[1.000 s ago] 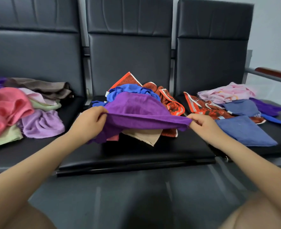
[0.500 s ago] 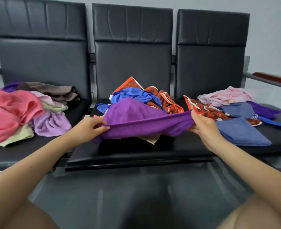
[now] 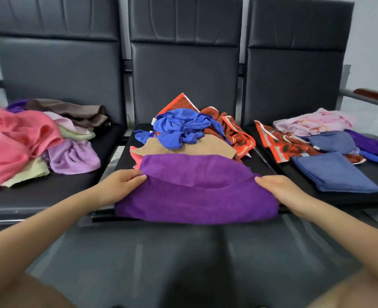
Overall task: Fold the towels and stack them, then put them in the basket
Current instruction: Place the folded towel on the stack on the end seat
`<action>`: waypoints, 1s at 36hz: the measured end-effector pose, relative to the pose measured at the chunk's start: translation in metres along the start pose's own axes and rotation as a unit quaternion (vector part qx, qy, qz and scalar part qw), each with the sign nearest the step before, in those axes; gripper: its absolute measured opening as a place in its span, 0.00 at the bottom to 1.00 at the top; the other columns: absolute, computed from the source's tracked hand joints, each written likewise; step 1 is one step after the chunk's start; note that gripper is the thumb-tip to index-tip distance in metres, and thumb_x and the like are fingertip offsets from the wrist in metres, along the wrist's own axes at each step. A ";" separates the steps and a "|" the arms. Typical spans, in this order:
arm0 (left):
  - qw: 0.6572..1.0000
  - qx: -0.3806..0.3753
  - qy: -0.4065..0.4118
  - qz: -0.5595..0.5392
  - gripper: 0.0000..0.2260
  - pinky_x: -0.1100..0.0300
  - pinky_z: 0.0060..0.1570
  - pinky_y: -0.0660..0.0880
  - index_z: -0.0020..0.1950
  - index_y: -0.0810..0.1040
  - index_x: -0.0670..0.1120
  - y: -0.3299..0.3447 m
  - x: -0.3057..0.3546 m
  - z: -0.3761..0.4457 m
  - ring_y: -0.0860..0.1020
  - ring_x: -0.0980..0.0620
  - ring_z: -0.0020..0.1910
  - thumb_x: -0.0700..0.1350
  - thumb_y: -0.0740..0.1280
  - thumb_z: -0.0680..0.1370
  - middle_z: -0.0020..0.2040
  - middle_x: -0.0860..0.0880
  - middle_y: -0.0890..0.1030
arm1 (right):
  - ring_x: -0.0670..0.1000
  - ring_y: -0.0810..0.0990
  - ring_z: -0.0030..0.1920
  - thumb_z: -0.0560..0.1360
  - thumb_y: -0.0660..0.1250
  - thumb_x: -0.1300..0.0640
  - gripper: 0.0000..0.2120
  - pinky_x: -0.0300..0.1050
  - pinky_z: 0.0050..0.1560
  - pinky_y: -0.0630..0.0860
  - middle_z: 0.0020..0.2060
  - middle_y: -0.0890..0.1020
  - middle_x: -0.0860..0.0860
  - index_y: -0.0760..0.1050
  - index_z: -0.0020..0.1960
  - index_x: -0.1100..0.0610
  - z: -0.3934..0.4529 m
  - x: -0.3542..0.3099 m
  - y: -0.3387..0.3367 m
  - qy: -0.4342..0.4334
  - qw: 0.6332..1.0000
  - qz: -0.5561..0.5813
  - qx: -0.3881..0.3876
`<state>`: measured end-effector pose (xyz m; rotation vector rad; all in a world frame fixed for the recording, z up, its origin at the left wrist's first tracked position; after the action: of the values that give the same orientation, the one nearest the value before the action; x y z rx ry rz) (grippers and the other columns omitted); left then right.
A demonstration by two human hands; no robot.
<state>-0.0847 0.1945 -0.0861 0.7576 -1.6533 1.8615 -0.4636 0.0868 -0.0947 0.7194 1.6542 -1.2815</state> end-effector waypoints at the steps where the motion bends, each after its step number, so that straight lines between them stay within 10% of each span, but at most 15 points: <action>1: 1.000 -0.002 0.002 0.009 0.11 0.69 0.42 0.68 0.43 0.80 0.45 0.001 0.000 0.001 0.74 0.56 0.41 0.45 0.61 0.82 0.38 0.53 0.81 | 0.49 0.73 0.28 0.81 0.62 0.54 0.16 0.39 0.29 0.67 0.28 0.76 0.53 0.76 0.40 0.63 0.000 0.000 0.001 -0.001 1.000 -0.021 -0.008; 6: 0.999 0.027 0.007 0.032 0.10 0.73 0.43 0.68 0.46 0.81 0.48 -0.003 0.006 0.016 0.76 0.65 0.40 0.46 0.61 0.82 0.43 0.52 0.83 | 0.47 0.72 0.32 0.81 0.61 0.55 0.13 0.38 0.31 0.66 0.30 0.75 0.49 0.77 0.43 0.61 0.018 -0.013 0.010 -0.023 1.000 0.020 0.003; 15: 0.988 0.131 0.046 0.071 0.14 0.63 0.42 0.68 0.45 0.77 0.39 -0.017 0.011 0.057 0.75 0.47 0.41 0.48 0.61 0.81 0.40 0.41 0.79 | 0.46 0.69 0.32 0.79 0.61 0.60 0.06 0.34 0.23 0.61 0.34 0.71 0.54 0.73 0.44 0.58 0.050 -0.026 0.000 -0.005 0.977 0.085 0.193; 23: 0.969 0.128 -0.004 0.213 0.09 0.56 0.43 0.69 0.48 0.80 0.47 -0.008 -0.023 0.085 0.77 0.46 0.46 0.50 0.64 0.80 0.41 0.49 0.78 | 0.57 0.74 0.34 0.79 0.62 0.54 0.18 0.51 0.35 0.66 0.28 0.73 0.54 0.66 0.31 0.57 0.050 -0.003 -0.001 -0.009 0.933 -0.334 0.135; 28: 0.967 0.128 0.042 0.217 0.07 0.54 0.50 0.71 0.49 0.79 0.44 0.002 -0.027 0.095 0.74 0.46 0.50 0.47 0.68 0.77 0.46 0.48 0.73 | 0.49 0.75 0.38 0.76 0.66 0.46 0.09 0.45 0.38 0.69 0.40 0.74 0.48 0.71 0.51 0.50 0.053 -0.002 0.004 -0.026 0.929 -0.347 0.122; 36: 0.989 0.058 -0.034 0.133 0.09 0.61 0.51 0.68 0.50 0.76 0.53 0.000 -0.025 0.098 0.75 0.53 0.49 0.54 0.71 0.74 0.47 0.53 0.77 | 0.49 0.74 0.40 0.74 0.71 0.50 0.12 0.41 0.35 0.65 0.39 0.73 0.50 0.73 0.38 0.55 0.058 -0.010 0.007 -0.014 0.944 -0.329 0.015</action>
<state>-0.0610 0.0965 -0.0947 0.6816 -1.7735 2.1530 -0.4360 0.0342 -0.0919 0.1461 1.9321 -1.7635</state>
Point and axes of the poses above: each hand's wrist, its own z-axis towards the middle knuckle, its own y-axis out of the palm, x = y × z, the point moved 4 cm from there along z, towards the middle knuckle
